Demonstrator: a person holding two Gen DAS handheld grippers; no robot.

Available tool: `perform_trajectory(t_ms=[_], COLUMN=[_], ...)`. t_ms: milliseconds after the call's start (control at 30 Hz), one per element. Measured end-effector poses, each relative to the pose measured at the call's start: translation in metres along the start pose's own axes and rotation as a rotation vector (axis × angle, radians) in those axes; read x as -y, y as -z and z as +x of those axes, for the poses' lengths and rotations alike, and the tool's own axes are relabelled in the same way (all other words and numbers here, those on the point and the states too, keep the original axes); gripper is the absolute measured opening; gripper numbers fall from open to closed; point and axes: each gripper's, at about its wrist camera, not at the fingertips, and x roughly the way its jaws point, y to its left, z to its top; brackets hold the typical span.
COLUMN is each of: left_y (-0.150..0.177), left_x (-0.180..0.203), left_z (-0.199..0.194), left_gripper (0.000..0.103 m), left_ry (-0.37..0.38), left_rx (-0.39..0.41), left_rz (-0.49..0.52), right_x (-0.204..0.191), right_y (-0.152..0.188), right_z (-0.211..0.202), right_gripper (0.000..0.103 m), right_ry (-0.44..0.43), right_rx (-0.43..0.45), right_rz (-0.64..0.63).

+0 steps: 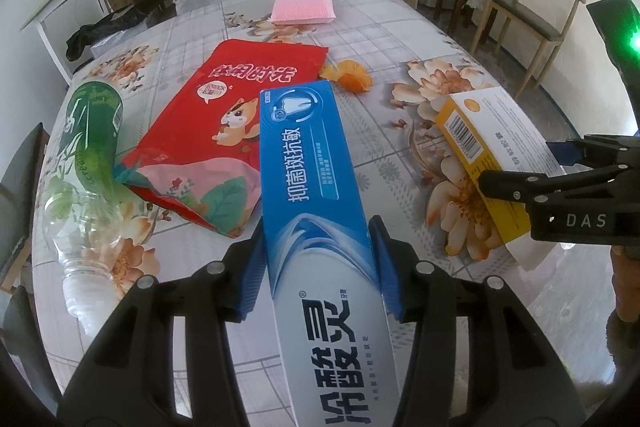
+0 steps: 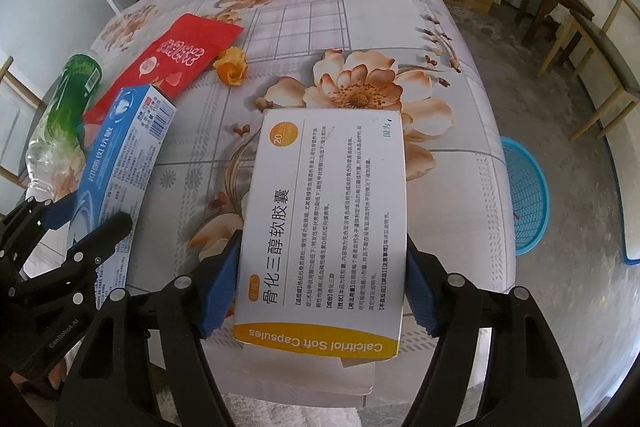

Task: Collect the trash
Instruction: 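Lift both boxes above the table with both tools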

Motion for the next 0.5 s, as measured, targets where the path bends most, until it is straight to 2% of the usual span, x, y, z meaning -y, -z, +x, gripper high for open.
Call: perform_trajectory(t_ms=[500], left_y=[0.000], left_x=[-0.005], left_z=[-0.015], left_gripper=[0.047], left_ry=[-0.006], left_rx=[0.043], left_rz=[-0.018], right_x=[-0.005], right_y=[-0.003], right_z=[-0.008], right_gripper=[0.070], right_ry=[0.002], right_rx=[0.026], right_rz=[-0.008])
